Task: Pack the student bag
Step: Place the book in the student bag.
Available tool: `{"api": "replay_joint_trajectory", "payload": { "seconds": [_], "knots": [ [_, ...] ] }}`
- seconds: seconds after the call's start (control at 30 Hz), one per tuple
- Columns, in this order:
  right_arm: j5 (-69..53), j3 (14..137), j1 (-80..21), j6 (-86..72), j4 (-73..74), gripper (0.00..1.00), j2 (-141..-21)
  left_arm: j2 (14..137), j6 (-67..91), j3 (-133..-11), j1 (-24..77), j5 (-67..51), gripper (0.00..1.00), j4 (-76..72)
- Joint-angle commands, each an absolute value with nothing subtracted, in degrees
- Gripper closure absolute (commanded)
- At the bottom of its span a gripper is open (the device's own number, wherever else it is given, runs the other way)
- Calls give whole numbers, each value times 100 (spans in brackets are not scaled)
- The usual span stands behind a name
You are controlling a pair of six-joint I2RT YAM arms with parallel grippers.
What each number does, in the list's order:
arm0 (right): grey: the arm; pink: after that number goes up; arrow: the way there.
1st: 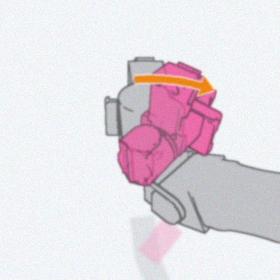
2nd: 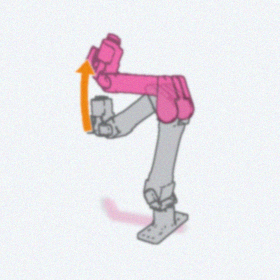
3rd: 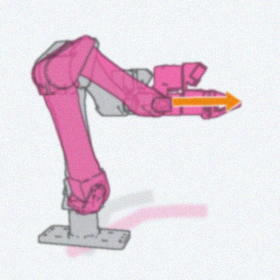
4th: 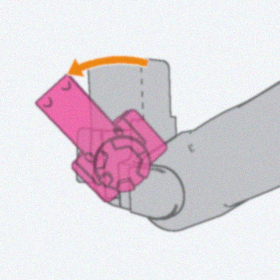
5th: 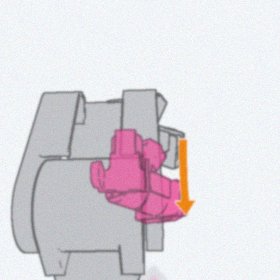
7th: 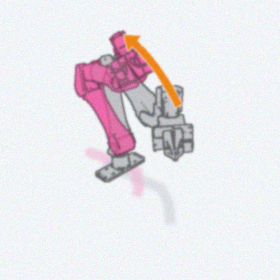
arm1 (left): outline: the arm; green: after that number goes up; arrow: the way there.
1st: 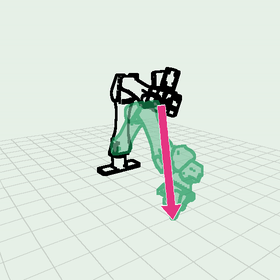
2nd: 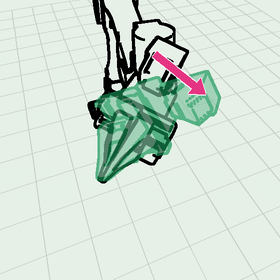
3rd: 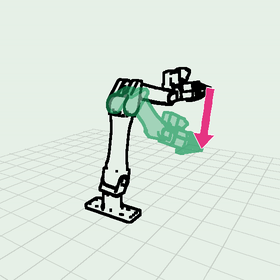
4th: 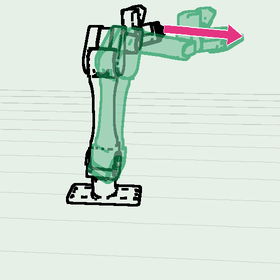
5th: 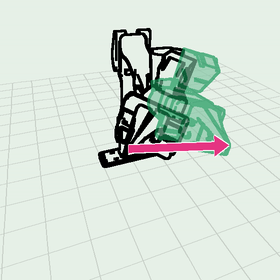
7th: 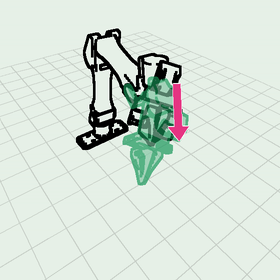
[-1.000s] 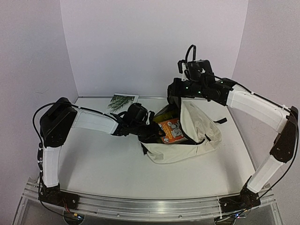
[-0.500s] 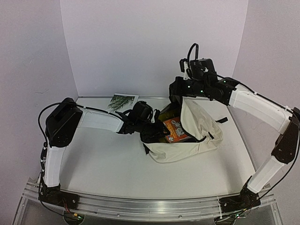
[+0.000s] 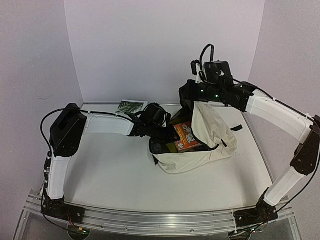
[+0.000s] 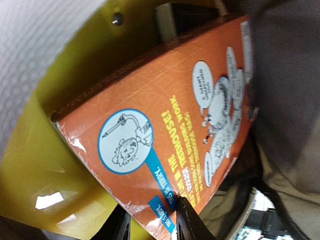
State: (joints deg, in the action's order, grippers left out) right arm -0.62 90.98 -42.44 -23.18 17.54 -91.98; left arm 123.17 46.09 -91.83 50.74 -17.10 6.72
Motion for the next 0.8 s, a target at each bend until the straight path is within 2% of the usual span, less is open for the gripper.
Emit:
{"api": "replay_joint_trajectory", "payload": {
  "seconds": [0.0,0.1,0.2,0.5,0.77],
  "knots": [
    [-580,9406,-4534,-2229,-218,100,-8326,12022,4324,-9344,5096,-870,69,933],
    [-355,9278,-4529,-2228,-220,100,-8199,11723,4639,-8607,4945,-948,69,604],
    [-371,9246,-4532,-2244,-226,100,-8198,11680,4750,-8432,4879,-1166,69,378],
    [-1504,9252,-4727,-2120,-654,100,-8333,12155,4831,-9201,4894,-2069,68,-417],
    [-1583,9429,-4866,-2055,-668,100,-8796,12278,4761,-9534,4965,-2416,66,-817]
  ]
}}
